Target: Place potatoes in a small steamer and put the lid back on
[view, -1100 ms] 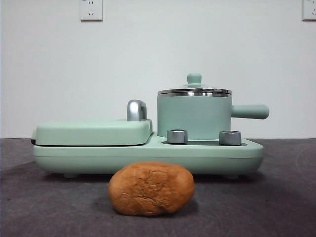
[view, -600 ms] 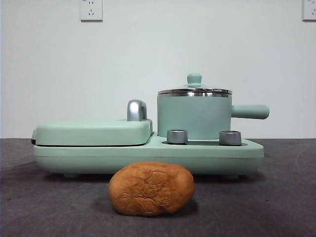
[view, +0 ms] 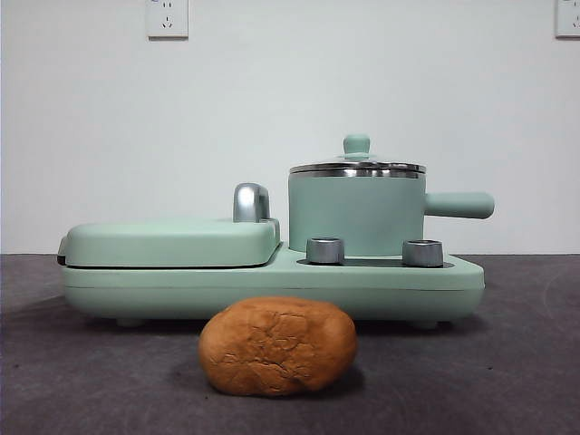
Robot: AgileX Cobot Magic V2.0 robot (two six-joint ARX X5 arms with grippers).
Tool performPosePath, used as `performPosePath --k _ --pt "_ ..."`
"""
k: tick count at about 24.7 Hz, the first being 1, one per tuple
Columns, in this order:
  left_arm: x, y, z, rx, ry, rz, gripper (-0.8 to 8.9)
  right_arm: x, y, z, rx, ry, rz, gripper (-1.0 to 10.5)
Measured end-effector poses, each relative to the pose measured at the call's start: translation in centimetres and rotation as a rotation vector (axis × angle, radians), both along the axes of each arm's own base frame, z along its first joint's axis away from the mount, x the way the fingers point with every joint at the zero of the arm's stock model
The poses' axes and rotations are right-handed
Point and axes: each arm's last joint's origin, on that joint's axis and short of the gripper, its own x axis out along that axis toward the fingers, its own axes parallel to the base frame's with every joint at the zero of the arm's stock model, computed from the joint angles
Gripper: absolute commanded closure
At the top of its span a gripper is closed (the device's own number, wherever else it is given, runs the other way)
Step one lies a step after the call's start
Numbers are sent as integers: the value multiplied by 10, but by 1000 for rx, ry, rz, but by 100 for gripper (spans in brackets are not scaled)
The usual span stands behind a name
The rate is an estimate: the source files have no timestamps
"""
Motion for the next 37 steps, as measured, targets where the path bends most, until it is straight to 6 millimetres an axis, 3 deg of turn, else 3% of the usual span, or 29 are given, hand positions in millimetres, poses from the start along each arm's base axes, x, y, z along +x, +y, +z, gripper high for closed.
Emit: performPosePath --k 3,5,9,11,18,27,37 --pt "5 -4 -3 75 -31 -61 807 8 3 -5 -72 18 41 925" --pt "9 -7 -4 100 -41 -89 802 12 5 -7 -111 18 70 845" --pt "13 -11 -5 114 -51 -120 621 13 9 -8 -151 6 79 682" --pt "14 -12 -3 108 -77 -129 549 13 10 -8 -166 4 61 679" --pt "24 -21 10 21 -167 -145 542 14 10 -8 -175 3 42 680" --pt "75 -57 7 -55 -214 -147 543 14 10 -7 -171 -9 40 680" --pt "145 -126 -14 -33 -131 -214 543 14 10 -7 -166 -6 38 680"
